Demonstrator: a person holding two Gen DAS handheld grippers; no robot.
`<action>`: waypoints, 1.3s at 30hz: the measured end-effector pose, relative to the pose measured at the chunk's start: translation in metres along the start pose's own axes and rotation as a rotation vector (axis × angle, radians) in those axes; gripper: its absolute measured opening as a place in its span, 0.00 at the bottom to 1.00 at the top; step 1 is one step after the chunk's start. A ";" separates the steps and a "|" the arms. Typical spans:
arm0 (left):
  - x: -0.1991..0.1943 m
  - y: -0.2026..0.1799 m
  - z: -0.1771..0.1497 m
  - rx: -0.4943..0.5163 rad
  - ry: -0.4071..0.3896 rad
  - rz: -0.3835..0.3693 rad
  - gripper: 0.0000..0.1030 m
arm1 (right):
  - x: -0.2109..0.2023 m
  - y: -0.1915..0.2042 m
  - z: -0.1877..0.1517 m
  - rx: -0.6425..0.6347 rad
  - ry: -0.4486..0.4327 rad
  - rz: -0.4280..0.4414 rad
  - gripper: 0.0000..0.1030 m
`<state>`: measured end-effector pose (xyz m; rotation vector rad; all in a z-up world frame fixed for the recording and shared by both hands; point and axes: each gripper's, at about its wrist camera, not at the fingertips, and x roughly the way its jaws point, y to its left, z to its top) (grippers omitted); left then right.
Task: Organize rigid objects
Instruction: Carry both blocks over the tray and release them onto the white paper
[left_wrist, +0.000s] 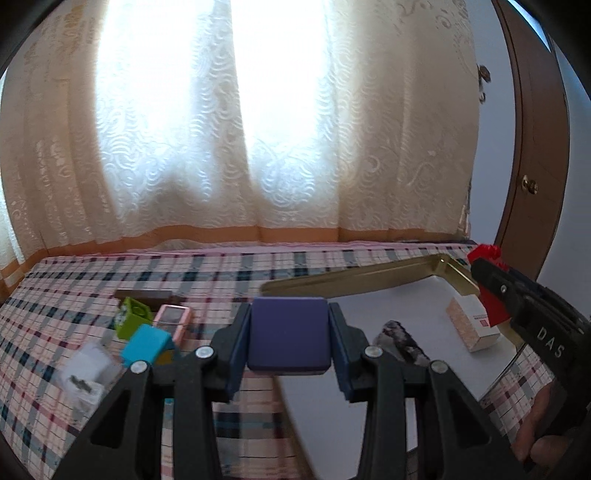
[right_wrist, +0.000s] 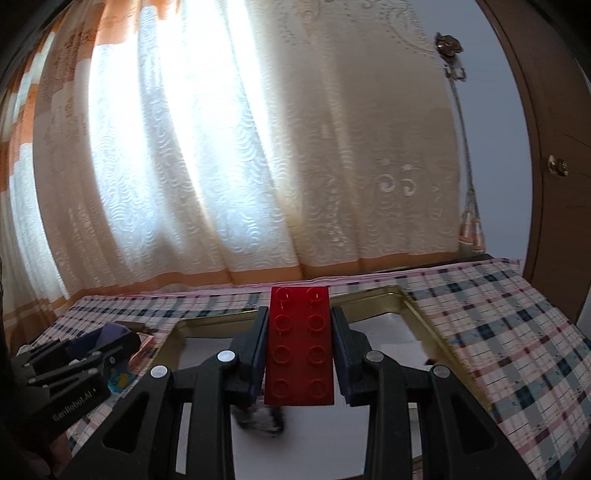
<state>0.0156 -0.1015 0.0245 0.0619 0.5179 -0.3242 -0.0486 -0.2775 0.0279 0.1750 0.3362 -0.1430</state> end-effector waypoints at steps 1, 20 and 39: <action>0.003 -0.005 0.000 0.005 0.006 0.000 0.38 | 0.001 -0.003 0.001 -0.001 0.001 -0.008 0.33; 0.031 -0.036 -0.013 0.046 0.086 0.034 0.38 | 0.026 -0.017 -0.006 -0.067 0.095 -0.137 0.33; 0.042 -0.041 -0.020 0.073 0.139 0.033 0.38 | 0.035 -0.012 -0.015 -0.086 0.160 -0.136 0.33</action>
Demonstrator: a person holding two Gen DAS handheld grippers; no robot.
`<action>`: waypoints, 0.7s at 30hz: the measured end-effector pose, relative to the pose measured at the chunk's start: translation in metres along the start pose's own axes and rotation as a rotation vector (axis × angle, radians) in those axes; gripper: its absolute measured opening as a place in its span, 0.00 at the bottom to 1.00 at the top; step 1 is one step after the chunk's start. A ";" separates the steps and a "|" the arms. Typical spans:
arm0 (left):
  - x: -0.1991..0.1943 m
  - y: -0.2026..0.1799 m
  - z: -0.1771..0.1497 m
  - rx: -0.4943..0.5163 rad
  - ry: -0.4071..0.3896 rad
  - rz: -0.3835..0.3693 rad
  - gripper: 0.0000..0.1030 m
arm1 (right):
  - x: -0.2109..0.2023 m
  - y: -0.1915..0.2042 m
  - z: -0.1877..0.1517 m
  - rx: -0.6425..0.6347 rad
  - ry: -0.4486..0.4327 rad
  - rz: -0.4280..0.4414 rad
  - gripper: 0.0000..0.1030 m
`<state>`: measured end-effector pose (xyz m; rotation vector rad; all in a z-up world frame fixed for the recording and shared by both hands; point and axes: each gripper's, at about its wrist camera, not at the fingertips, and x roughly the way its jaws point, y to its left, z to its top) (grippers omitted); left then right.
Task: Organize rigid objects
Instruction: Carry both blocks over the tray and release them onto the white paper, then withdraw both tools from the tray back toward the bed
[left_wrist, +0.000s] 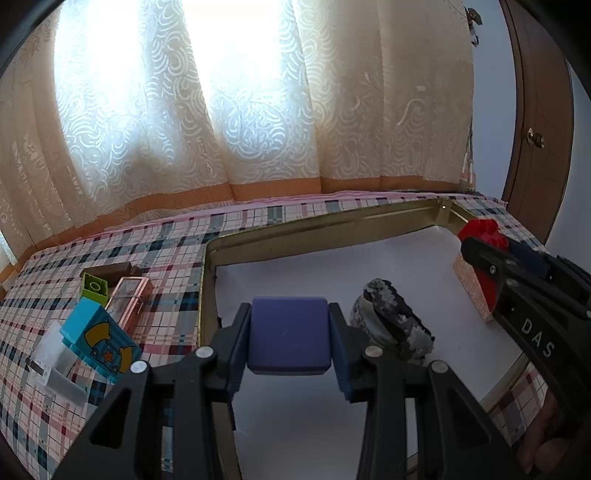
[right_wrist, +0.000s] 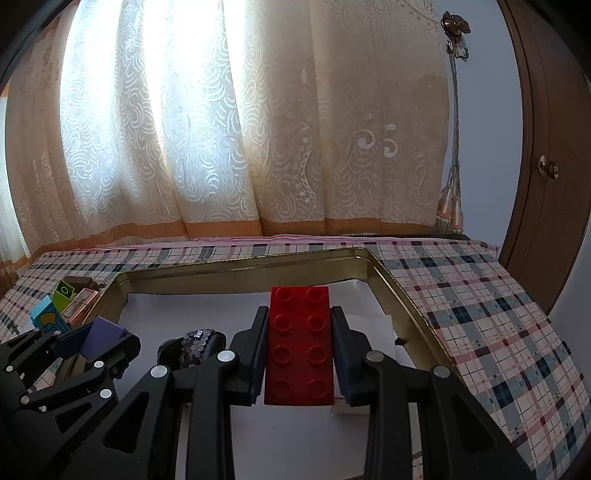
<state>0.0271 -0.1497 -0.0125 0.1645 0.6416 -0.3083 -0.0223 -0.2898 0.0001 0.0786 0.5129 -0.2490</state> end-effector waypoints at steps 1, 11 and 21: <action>0.000 0.000 0.000 0.003 0.001 0.001 0.38 | 0.000 0.000 0.000 0.000 0.002 0.000 0.33; 0.008 0.000 0.000 -0.001 0.043 -0.008 0.38 | 0.007 0.001 -0.001 0.006 0.042 0.030 0.33; -0.016 -0.009 -0.004 0.050 -0.078 0.033 1.00 | 0.004 -0.008 -0.004 0.083 0.036 0.034 0.67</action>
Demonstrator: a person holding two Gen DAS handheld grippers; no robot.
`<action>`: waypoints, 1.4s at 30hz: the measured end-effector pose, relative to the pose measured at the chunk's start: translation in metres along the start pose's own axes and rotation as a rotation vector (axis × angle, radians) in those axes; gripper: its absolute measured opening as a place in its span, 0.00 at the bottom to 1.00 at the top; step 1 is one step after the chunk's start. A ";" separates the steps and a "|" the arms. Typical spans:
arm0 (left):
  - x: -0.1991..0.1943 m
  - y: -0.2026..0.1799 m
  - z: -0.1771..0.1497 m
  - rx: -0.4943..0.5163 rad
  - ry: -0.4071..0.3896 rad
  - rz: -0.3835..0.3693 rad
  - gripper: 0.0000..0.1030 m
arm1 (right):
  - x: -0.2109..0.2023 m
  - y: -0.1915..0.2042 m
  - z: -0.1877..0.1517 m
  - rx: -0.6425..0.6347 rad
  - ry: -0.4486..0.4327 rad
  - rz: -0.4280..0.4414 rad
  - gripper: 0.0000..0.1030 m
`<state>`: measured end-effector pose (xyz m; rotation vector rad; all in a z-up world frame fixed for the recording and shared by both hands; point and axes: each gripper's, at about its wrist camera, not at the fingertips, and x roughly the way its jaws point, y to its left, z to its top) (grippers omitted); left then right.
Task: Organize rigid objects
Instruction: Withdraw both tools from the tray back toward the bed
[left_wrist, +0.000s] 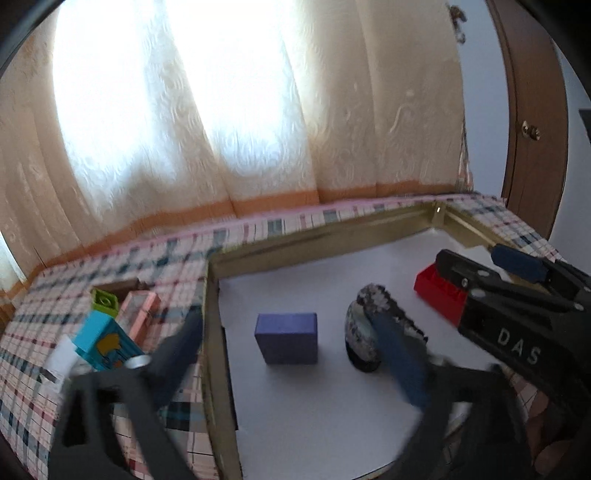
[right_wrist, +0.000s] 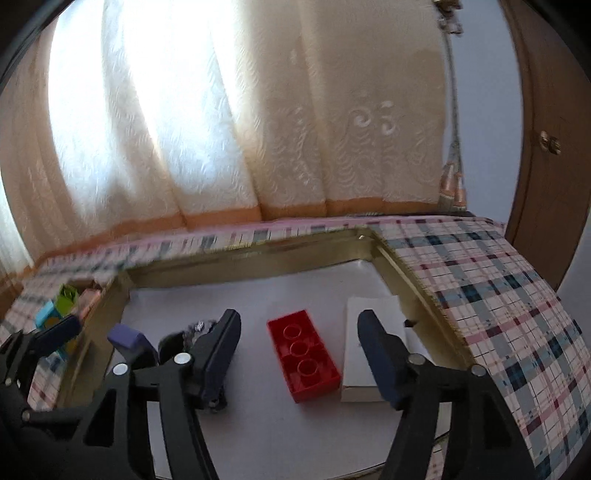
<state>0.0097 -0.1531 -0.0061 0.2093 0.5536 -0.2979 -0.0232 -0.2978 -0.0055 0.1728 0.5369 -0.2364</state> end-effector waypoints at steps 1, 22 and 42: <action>-0.004 0.000 0.000 0.000 -0.021 0.000 1.00 | -0.002 -0.002 0.000 0.011 -0.011 0.004 0.68; -0.026 0.037 -0.003 -0.077 -0.152 0.051 0.99 | -0.050 0.001 0.000 0.102 -0.310 -0.054 0.71; -0.040 0.115 -0.025 -0.110 -0.128 0.132 0.99 | -0.051 0.057 -0.012 0.116 -0.265 -0.010 0.71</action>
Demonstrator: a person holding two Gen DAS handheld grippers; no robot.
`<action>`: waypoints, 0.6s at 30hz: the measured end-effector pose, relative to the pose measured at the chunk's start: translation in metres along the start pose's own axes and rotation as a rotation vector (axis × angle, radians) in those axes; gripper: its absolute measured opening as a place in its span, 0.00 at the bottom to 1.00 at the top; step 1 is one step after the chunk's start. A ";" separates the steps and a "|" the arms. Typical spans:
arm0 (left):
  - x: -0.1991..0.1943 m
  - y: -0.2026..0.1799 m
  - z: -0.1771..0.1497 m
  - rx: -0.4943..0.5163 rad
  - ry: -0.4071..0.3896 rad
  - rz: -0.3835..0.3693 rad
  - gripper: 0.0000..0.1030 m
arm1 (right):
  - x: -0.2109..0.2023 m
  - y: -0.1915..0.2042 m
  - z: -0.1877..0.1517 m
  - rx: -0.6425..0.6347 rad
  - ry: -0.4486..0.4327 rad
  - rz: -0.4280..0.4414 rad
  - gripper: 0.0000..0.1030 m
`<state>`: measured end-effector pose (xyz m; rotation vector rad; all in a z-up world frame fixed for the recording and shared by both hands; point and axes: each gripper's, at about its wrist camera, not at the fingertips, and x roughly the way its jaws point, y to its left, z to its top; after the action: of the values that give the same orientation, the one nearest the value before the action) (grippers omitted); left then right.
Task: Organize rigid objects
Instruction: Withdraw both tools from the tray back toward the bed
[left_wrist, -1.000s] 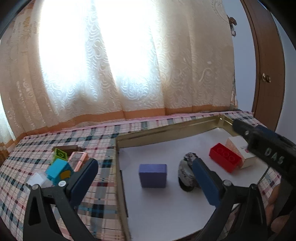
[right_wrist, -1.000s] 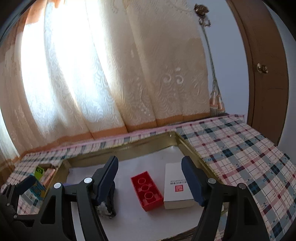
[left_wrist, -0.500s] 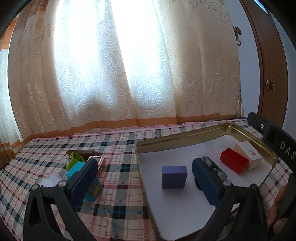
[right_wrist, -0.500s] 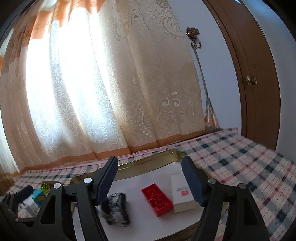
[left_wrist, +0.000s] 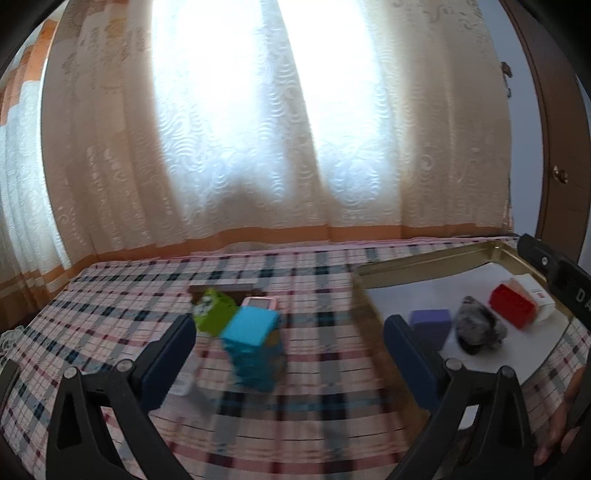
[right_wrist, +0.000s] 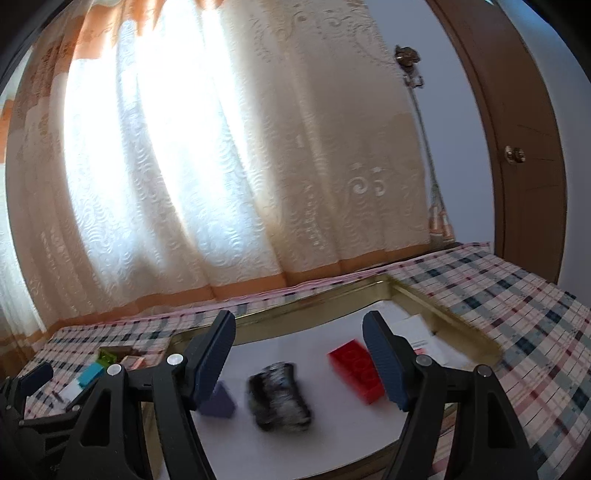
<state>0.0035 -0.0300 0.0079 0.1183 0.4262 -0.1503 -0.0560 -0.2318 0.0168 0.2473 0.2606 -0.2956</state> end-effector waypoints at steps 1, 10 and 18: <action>0.000 0.006 -0.001 -0.001 0.000 0.008 0.99 | -0.001 0.005 -0.002 -0.001 0.003 0.011 0.71; 0.004 0.068 -0.007 -0.053 0.025 0.069 0.99 | -0.007 0.071 -0.018 -0.057 0.039 0.134 0.72; 0.011 0.120 -0.011 -0.109 0.047 0.142 0.99 | -0.006 0.123 -0.031 -0.096 0.082 0.223 0.71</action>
<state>0.0293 0.0885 0.0031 0.0450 0.4703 0.0156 -0.0287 -0.1075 0.0145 0.1915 0.3240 -0.0524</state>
